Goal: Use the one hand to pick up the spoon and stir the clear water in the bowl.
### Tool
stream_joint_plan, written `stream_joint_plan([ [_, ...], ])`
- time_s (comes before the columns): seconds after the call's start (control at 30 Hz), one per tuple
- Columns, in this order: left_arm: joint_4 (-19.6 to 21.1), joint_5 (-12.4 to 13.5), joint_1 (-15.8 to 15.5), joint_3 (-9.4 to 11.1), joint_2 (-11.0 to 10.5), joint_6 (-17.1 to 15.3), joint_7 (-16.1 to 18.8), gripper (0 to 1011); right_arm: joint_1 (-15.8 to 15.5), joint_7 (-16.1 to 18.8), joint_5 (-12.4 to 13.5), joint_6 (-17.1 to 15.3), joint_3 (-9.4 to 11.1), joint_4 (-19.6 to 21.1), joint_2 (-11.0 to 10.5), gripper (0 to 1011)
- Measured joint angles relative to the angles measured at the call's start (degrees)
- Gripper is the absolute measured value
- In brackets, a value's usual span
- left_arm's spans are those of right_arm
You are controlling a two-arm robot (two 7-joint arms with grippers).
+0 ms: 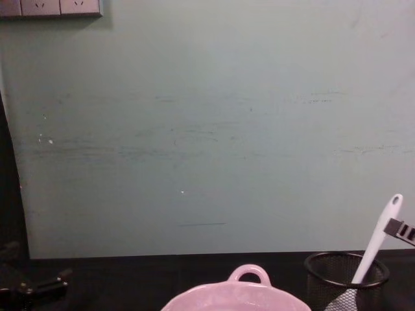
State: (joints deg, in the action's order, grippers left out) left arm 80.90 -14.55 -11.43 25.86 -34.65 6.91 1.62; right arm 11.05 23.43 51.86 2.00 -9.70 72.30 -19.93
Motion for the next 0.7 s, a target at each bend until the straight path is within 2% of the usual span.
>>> stream_joint_plan([
  [0.03,0.00,0.00,0.00,0.00,0.00,0.00,0.00,1011,-0.47,-0.13,0.00,0.06,0.10,0.47,-0.24,920],
  [0.17,0.00,0.00,0.00,0.00,0.00,0.00,0.00,1011,-2.16,-0.09,0.06,0.51,0.71,1.87,-1.48,994],
  [0.33,0.00,0.00,0.00,0.00,0.00,0.00,0.00,1011,-2.83,-0.50,-0.57,0.81,0.89,2.60,-2.52,1003],
  [0.43,0.00,0.00,0.00,0.00,0.00,0.00,0.00,1011,-2.80,-2.70,-2.95,0.91,0.62,2.59,-3.36,1003],
  [0.47,0.00,0.00,0.00,0.00,0.00,0.00,0.00,1011,-2.52,-4.04,-4.74,0.98,0.35,2.37,-3.67,1002],
  [0.53,0.00,0.00,0.00,0.00,0.00,0.00,0.00,1011,-1.99,-5.26,-6.68,1.04,-0.09,1.94,-3.92,1002],
  [0.57,0.00,0.00,0.00,0.00,0.00,0.00,0.00,1011,-1.30,-6.36,-8.76,1.32,-0.70,1.33,-4.09,1003],
  [0.67,0.00,0.00,0.00,0.00,0.00,0.00,0.00,1011,0.16,-7.73,-12.30,2.47,-1.80,-0.19,-4.11,1002],
  [0.7,0.00,0.00,0.00,0.00,0.00,0.00,0.00,1011,1.22,-8.57,-14.75,3.51,-2.59,-1.36,-4.02,1002],
])
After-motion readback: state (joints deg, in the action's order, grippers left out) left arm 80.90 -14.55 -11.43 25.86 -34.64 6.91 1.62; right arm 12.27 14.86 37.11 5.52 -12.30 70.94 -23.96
